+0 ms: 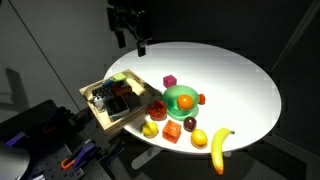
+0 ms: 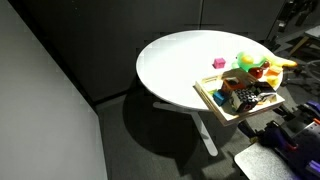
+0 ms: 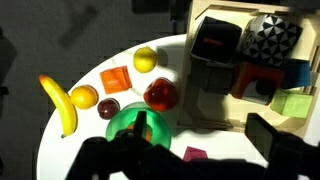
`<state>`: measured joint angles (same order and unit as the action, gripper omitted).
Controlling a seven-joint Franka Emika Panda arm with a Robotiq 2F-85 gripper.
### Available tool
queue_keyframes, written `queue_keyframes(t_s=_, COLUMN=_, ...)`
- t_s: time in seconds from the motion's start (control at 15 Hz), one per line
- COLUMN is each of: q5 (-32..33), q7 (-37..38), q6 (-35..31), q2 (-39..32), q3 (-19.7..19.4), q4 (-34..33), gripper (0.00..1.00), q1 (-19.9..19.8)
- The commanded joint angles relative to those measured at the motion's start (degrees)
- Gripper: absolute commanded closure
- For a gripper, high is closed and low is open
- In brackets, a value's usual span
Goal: Pick up the red toy apple and put it in the green bowl
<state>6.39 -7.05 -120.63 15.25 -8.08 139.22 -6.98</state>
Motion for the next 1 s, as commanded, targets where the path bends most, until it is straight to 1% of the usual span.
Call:
queue_keyframes(t_s=0.0, q5=2.7, q7=-1.1, q6=-3.7, q2=-2.4, q3=-0.7, q4=-1.1, gripper=0.00, q1=-1.2)
queue_keyframes(t_s=0.2, q5=2.5, q7=-0.9, q6=-6.0, q2=-3.6, q3=-1.2, q4=-1.0, gripper=0.00, q1=-1.6)
queue_keyframes(t_s=0.27, q5=2.1, q7=-0.8, q6=-5.9, q2=-3.7, q3=-1.3, q4=-1.3, gripper=0.00, q1=-1.7)
queue_keyframes(t_s=0.33, q5=1.8, q7=0.0, q6=-5.6, q2=-3.0, q3=-0.8, q4=-0.1, gripper=0.00, q1=-1.3)
queue_keyframes(t_s=0.8, q5=1.8, q7=0.0, q6=-5.9, q2=-3.4, q3=-1.0, q4=-0.3, gripper=0.00, q1=-1.4)
queue_keyframes(t_s=0.93, q5=1.7, q7=-0.4, q6=-6.6, q2=-5.8, q3=-1.4, q4=-0.2, gripper=0.00, q1=-1.6)
